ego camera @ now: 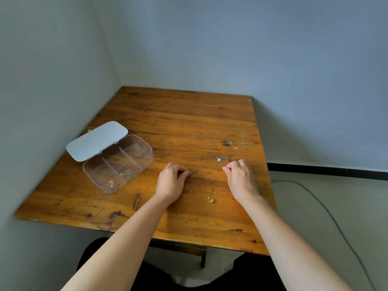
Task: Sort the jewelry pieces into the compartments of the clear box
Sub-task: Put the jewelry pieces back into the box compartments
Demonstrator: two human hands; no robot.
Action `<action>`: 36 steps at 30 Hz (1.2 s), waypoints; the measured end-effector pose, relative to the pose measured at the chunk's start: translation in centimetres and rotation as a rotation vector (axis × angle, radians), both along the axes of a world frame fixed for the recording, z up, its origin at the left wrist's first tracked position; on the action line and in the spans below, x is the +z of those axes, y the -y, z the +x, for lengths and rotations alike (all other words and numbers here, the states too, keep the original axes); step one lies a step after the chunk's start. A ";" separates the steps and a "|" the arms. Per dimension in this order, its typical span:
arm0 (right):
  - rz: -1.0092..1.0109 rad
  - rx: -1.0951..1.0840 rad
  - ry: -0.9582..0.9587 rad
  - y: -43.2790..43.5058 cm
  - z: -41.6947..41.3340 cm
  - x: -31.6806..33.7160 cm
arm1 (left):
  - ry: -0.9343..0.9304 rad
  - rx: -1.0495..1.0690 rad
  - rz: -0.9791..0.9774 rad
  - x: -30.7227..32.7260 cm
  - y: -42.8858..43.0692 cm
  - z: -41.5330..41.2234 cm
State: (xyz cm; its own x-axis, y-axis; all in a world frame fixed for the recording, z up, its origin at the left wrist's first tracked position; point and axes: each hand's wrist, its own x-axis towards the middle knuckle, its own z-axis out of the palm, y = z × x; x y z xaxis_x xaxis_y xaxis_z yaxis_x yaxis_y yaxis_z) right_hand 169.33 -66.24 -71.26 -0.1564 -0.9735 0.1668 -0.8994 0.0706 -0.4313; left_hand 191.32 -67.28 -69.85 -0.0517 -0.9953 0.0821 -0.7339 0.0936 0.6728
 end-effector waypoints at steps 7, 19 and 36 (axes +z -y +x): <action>0.084 -0.018 0.311 0.2 -0.5 2.0 | -0.272 -0.020 0.113 1.1 -0.9 2.9; -0.130 0.085 0.972 3.8 7.3 11.4 | -0.595 0.175 -0.127 7.9 -1.5 9.7; -0.129 0.299 1.233 7.8 20.6 19.8 | -0.519 0.400 -0.177 9.8 0.2 18.8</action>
